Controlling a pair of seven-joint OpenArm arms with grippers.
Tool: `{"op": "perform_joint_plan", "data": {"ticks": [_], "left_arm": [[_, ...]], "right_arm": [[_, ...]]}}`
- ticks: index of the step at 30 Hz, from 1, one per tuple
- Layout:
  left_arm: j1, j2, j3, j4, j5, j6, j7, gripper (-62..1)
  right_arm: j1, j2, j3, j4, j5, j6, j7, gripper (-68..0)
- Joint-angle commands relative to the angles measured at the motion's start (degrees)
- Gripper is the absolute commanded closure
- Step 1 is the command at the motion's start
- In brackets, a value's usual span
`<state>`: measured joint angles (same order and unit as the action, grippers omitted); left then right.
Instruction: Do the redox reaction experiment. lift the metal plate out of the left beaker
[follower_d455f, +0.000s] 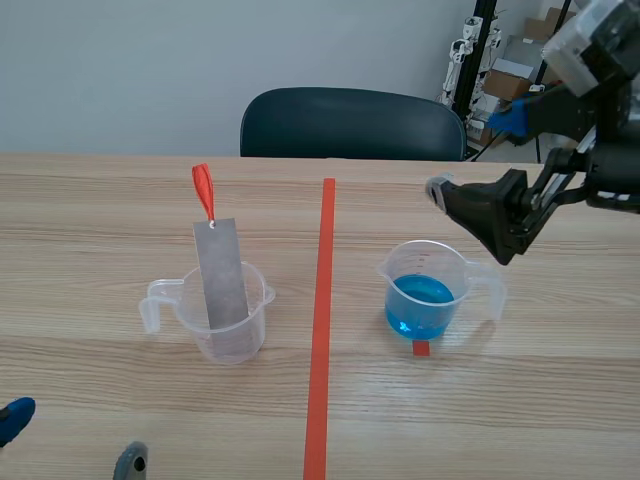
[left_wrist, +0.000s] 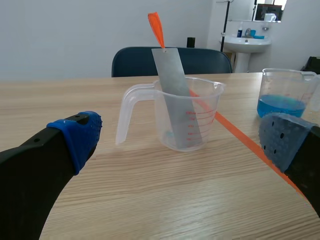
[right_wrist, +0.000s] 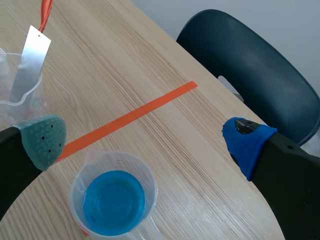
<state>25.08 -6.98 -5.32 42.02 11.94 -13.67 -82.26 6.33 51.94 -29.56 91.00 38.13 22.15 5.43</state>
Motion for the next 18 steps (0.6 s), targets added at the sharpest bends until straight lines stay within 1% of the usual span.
{"op": "perform_joint_plan", "data": {"ticks": [1,8,14,18], "left_arm": [[0.02,-0.04,-0.37,0.33,-0.28,-0.15,0.44,-62.3],[-0.22,-0.04,-0.37,0.13,-0.28,-0.15,1.09,-62.3],[-0.17,-0.07,-0.37,0.13,-0.28,-0.15,1.05,-62.3],[-0.17,-0.04,-0.37,0.13,-0.31,-0.15,0.81,-62.3]], "right_arm": [[2.86,0.72,-1.73,0.28,1.68,0.04,0.44,-66.5],[12.83,0.22,-13.9,-2.25,7.43,0.02,0.26,-66.5],[20.17,-2.27,-23.1,-5.86,11.37,0.02,-1.33,-66.5],[24.2,-4.7,-28.48,-8.35,13.29,0.11,-2.6,-66.5]]}}
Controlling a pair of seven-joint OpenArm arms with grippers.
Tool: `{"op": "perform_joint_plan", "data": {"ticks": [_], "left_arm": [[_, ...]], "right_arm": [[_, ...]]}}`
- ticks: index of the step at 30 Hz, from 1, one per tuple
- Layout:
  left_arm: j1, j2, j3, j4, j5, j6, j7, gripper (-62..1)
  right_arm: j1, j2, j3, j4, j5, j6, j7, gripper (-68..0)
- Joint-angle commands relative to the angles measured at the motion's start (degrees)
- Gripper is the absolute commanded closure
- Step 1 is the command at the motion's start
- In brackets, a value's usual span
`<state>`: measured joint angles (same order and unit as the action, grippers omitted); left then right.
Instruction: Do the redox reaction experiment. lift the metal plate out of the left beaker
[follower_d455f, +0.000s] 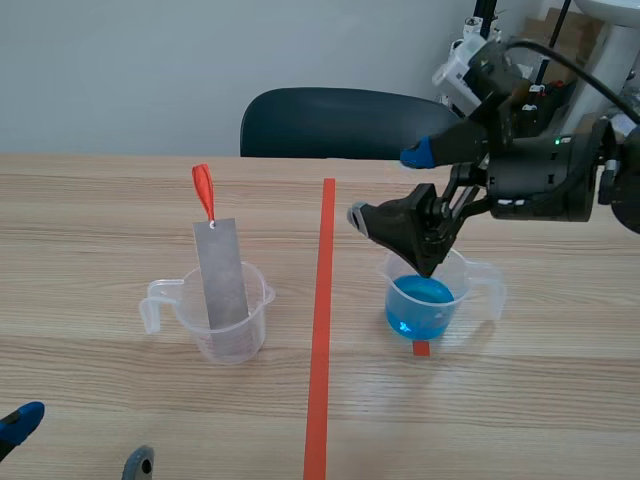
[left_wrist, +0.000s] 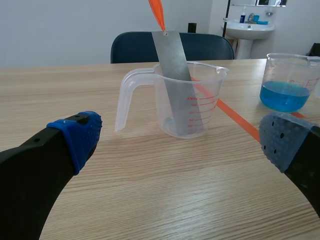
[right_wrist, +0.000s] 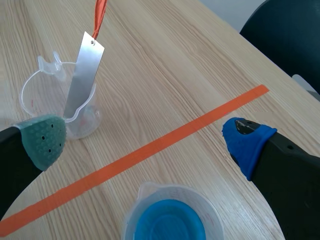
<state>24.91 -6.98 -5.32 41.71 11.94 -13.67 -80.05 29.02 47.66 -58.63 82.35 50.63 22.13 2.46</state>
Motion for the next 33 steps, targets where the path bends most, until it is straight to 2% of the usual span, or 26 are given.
{"op": "perform_joint_plan", "data": {"ticks": [1,10,21,33], "left_arm": [[0.0,-0.04,-0.37,0.44,-0.31,-0.15,-1.66,-62.3],[0.0,-0.04,-0.37,0.44,-0.31,-0.15,-5.46,-62.3],[0.0,-0.04,-0.39,0.44,-0.28,-0.15,-5.44,-62.3],[0.0,-0.07,-0.37,0.44,-0.28,-0.15,-5.44,-62.3]], "right_arm": [[2.45,-1.11,-0.57,-0.37,1.25,0.26,0.0,-66.5],[8.44,-6.03,-6.29,-4.46,4.76,0.24,-2.32,-66.5],[13.18,-13.79,-11.32,-12.07,5.14,0.2,-4.76,-66.5],[15.15,-19.63,-12.48,-16.83,5.11,0.22,-5.57,-66.5]]}}
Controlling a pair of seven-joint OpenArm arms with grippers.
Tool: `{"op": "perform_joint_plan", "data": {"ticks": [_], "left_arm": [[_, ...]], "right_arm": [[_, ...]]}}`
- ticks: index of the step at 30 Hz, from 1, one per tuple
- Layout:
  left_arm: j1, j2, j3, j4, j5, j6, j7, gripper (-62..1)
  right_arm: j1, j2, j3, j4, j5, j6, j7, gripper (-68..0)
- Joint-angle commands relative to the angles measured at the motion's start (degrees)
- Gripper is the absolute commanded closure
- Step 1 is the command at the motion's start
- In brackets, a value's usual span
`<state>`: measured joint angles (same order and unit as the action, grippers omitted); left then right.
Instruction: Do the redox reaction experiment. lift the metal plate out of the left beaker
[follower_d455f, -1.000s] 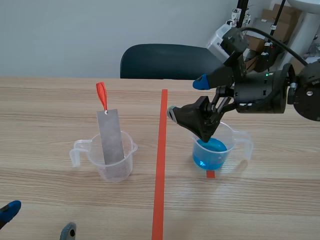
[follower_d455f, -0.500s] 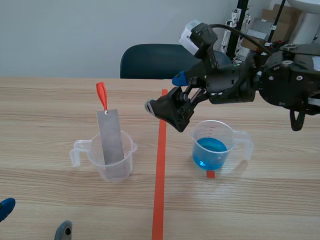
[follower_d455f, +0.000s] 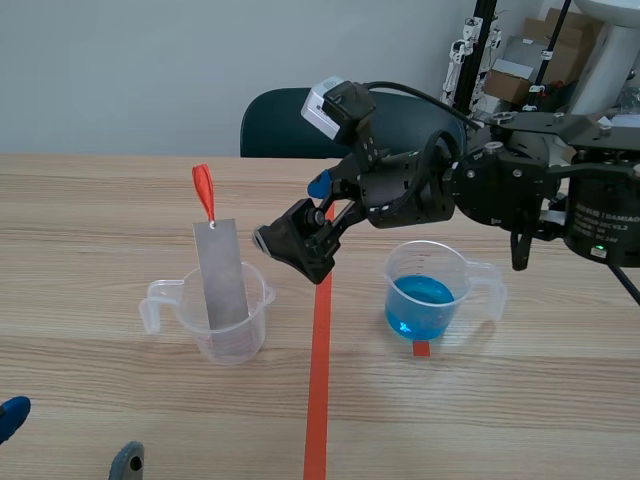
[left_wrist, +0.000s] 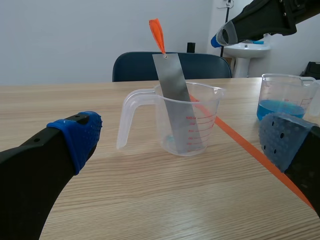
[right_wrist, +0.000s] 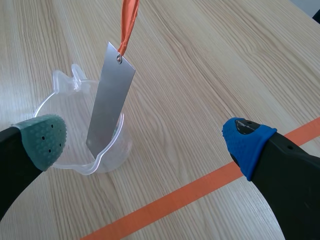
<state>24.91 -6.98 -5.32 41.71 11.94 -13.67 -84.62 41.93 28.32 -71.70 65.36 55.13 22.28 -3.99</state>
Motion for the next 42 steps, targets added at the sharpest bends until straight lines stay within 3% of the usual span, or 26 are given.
{"op": "perform_joint_plan", "data": {"ticks": [1,39,42], "left_arm": [[0.0,-0.07,-0.37,0.44,-0.28,-0.15,-0.87,-62.3],[0.0,-0.68,-0.44,0.44,-0.31,-0.17,-0.9,-62.3],[0.0,-0.68,-0.44,0.44,-0.31,-0.17,-0.9,-62.3]], "right_arm": [[2.4,-0.66,0.59,-0.31,0.61,0.07,0.85,-66.5],[4.76,-14.08,-0.39,-13.62,0.85,0.35,0.5,-66.5],[4.76,-15.02,-0.39,-14.43,0.85,1.81,0.83,-66.5]]}}
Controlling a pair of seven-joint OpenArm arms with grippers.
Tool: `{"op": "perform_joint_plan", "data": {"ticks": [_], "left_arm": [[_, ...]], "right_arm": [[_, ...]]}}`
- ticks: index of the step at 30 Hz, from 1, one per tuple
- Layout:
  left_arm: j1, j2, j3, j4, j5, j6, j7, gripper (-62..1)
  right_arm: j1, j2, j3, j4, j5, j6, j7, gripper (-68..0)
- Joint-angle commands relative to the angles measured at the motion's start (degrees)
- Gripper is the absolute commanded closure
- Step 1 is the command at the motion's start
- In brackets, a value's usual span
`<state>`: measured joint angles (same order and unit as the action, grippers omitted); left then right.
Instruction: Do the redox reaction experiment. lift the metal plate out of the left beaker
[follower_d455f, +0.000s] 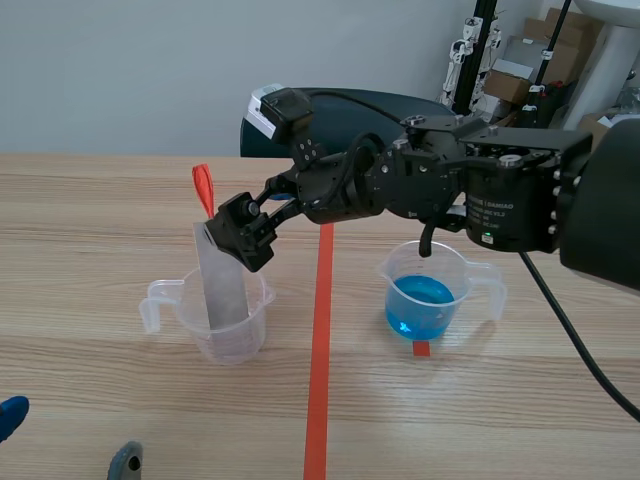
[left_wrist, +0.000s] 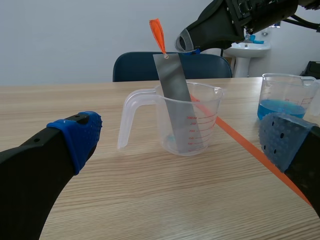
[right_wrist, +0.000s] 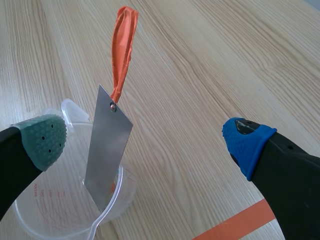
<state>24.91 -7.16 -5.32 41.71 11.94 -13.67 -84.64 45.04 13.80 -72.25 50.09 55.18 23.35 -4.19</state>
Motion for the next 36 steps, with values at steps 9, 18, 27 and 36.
{"op": "perform_joint_plan", "data": {"ticks": [9,18,27,36], "left_arm": [[0.0,-0.5,-0.44,0.44,-0.31,-0.17,-0.87,-62.3],[-0.02,-0.5,-0.44,0.44,-0.31,-0.17,-0.87,-62.3],[-0.02,-0.48,-0.44,0.44,-0.31,-0.17,-0.87,-62.3],[-0.02,-0.48,-0.44,0.44,-0.31,-0.17,-0.87,-62.3]], "right_arm": [[1.64,-2.1,0.15,0.79,0.81,1.18,1.09,-66.5],[1.64,-2.1,0.15,0.79,2.56,1.18,0.52,-66.5],[1.44,-3.54,0.15,0.76,3.85,1.16,-2.38,-66.5],[1.29,-4.37,0.09,-1.2,3.85,1.11,-3.26,-66.5]]}}
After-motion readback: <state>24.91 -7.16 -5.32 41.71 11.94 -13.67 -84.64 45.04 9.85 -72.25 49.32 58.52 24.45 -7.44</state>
